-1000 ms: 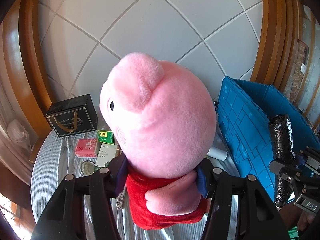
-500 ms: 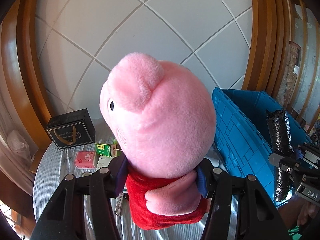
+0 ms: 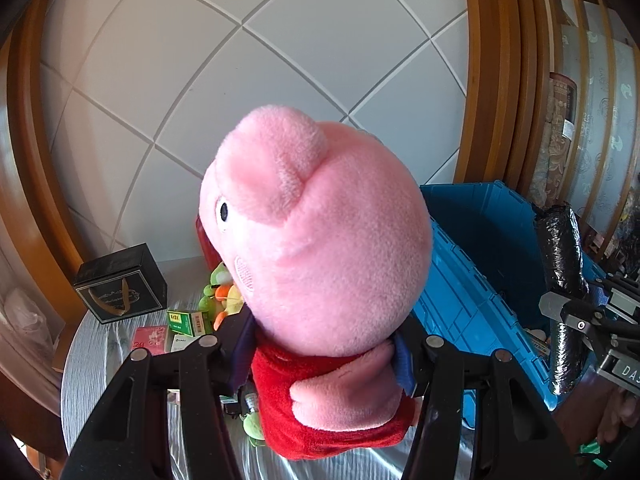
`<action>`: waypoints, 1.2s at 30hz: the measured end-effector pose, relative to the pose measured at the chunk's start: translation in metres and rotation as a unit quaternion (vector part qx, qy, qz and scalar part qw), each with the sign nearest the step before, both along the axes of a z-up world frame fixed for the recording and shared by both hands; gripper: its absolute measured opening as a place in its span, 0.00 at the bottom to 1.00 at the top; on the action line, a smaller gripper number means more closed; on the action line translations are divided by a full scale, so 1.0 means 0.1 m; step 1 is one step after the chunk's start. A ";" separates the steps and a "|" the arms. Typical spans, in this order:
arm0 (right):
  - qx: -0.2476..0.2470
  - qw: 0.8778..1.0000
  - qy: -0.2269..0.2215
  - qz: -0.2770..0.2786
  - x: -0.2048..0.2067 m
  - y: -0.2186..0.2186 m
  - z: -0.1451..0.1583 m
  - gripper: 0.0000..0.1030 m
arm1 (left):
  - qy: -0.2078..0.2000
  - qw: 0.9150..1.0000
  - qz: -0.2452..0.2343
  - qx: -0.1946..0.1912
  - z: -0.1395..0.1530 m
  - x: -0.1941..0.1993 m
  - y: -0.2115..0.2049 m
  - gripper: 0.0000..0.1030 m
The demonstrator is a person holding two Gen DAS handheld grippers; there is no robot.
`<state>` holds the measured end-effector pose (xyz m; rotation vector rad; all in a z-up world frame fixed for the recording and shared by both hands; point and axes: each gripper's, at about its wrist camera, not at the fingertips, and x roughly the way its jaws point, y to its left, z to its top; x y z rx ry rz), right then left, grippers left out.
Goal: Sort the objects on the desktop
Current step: 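Lift and carry the black roll and pink pig doll over the blue crate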
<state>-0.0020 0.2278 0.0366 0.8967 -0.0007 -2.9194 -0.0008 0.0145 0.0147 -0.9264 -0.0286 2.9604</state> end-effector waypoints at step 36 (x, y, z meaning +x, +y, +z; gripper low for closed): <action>-0.020 0.989 0.018 -0.142 0.47 1.69 0.26 0.34 | 0.009 0.984 -0.179 -0.016 0.34 -0.77 2.11 0.53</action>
